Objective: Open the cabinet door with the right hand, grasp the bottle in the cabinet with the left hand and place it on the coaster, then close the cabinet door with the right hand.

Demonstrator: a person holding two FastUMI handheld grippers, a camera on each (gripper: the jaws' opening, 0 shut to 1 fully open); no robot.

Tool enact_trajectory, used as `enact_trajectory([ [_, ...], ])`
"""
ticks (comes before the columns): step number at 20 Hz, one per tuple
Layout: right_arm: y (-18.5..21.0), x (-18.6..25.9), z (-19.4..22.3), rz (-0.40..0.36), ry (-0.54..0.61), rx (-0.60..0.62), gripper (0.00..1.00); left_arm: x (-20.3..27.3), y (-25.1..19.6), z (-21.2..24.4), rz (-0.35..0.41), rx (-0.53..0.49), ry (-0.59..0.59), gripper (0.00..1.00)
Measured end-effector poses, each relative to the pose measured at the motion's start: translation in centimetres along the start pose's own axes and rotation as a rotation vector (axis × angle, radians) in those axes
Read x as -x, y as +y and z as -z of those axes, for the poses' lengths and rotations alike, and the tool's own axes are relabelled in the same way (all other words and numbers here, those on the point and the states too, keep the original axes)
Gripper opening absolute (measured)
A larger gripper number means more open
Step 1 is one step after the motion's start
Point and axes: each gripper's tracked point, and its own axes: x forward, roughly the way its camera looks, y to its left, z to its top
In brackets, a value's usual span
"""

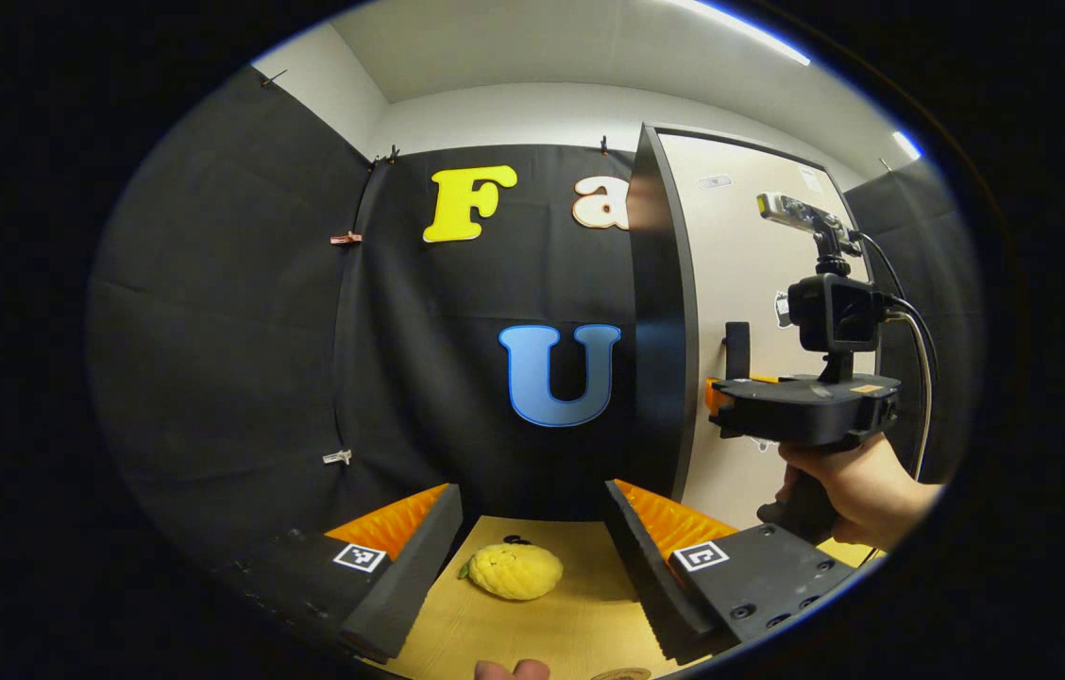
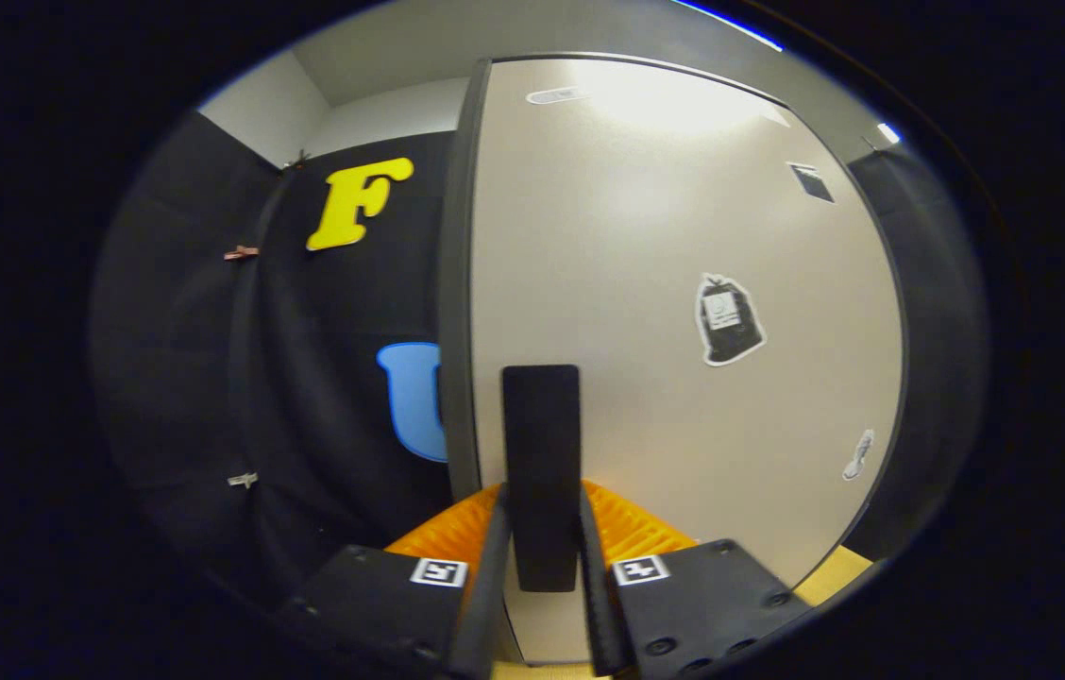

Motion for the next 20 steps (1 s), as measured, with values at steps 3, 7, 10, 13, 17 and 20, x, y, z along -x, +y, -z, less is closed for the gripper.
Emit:
enact_trajectory([
  [3, 0.1, 0.8, -0.1, -0.009, 0.007, 0.012, 0.27, 0.3, 0.3, 0.1, -0.008, 0.008, 0.008, 0.95],
  [7, 0.3, 1.3, -0.2, -0.043, 0.011, 0.015, 0.18, 0.5, 0.4, 0.0, -0.014, 0.009, 0.005, 0.95],
  [10, 0.4, 2.4, -0.4, -0.072, 0.023, 0.011, 0.18, 0.4, 0.6, -0.4, -0.017, 0.004, -0.001, 0.95],
  [13, 0.4, 4.4, -0.6, -0.109, 0.029, 0.018, 0.18, 1.5, 0.0, -0.7, -0.016, 0.01, -0.007, 0.94],
  [17, 0.1, 6.7, -0.9, -0.144, 0.034, 0.007, 0.18, 3.5, -1.3, -0.9, -0.012, 0.013, -0.018, 0.95],
  [20, -0.1, 8.6, -1.4, -0.17, 0.03, 0.01, 0.18, 3.8, -2.1, -1.4, -0.008, -0.001, -0.032, 0.94],
])
